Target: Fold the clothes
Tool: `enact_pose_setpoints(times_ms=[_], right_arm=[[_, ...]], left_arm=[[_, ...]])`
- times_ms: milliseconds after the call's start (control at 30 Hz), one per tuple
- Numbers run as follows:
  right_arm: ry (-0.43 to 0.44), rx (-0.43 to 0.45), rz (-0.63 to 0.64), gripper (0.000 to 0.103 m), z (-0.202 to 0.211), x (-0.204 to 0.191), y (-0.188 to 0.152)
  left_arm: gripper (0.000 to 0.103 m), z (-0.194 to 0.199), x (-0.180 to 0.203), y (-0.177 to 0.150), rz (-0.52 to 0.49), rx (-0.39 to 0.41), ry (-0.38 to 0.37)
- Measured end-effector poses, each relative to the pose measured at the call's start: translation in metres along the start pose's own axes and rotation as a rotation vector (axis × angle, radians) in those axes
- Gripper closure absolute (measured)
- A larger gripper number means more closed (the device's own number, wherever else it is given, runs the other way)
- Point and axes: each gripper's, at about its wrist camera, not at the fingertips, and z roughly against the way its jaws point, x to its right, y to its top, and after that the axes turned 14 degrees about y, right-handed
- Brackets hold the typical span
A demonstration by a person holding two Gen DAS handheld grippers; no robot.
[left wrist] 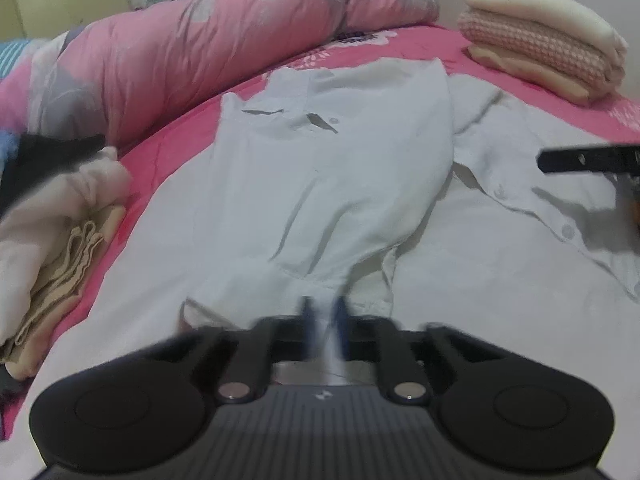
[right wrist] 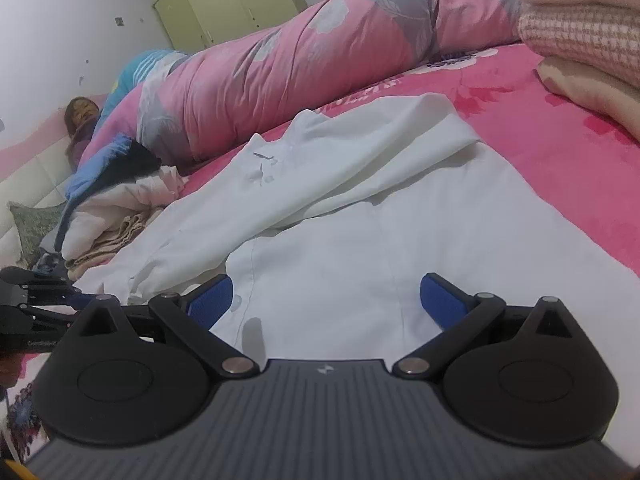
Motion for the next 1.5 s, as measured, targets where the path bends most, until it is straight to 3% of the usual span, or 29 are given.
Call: enact_pose_setpoints(times_ms=[133,367,500,600,767,933,1067,1133,1267,1400,1433,1500], right_arm=[[0.004,0.004,-0.006,0.002,0.000,0.000,0.000],[0.005,0.003,-0.009,0.002,-0.001,0.001,0.000],[0.008,0.004,-0.012,0.002,-0.001,0.002,-0.001],[0.010,0.007,-0.017,0.002,0.000,0.003,-0.001],[0.014,0.012,-0.024,0.001,0.000,0.003,-0.003],[0.018,0.014,-0.028,0.001,0.000,0.004,-0.002],[0.020,0.017,-0.030,0.001,0.000,0.004,-0.002],[0.021,0.018,-0.031,0.001,0.000,0.004,-0.002],[0.022,0.019,-0.032,0.001,0.000,0.004,-0.002],[0.023,0.021,-0.032,0.001,0.000,0.004,-0.003],[0.023,0.022,-0.033,0.001,0.000,0.005,-0.003],[0.024,0.023,-0.034,0.001,0.000,0.005,-0.002]], left_arm=[[0.100,0.008,-0.022,0.008,0.109,0.022,-0.040],[0.101,-0.005,-0.100,0.035,0.424,-0.012,-0.134],[0.101,-0.034,-0.127,0.040,0.476,-0.077,-0.101],[0.099,-0.052,-0.133,0.040,0.439,-0.105,-0.076],[0.066,-0.028,-0.122,0.033,0.399,-0.051,-0.071],[0.057,-0.005,-0.111,0.025,0.359,0.003,-0.067],[0.035,0.014,-0.102,0.020,0.326,0.047,-0.063],[0.033,0.015,-0.081,0.014,0.253,0.036,-0.069],[0.036,-0.007,-0.041,0.006,0.149,-0.047,0.020],[0.047,-0.016,-0.032,0.005,0.167,-0.041,0.103],[0.053,-0.017,-0.032,0.006,0.178,-0.033,0.108],[0.078,-0.017,-0.031,0.008,0.193,-0.023,0.111]])
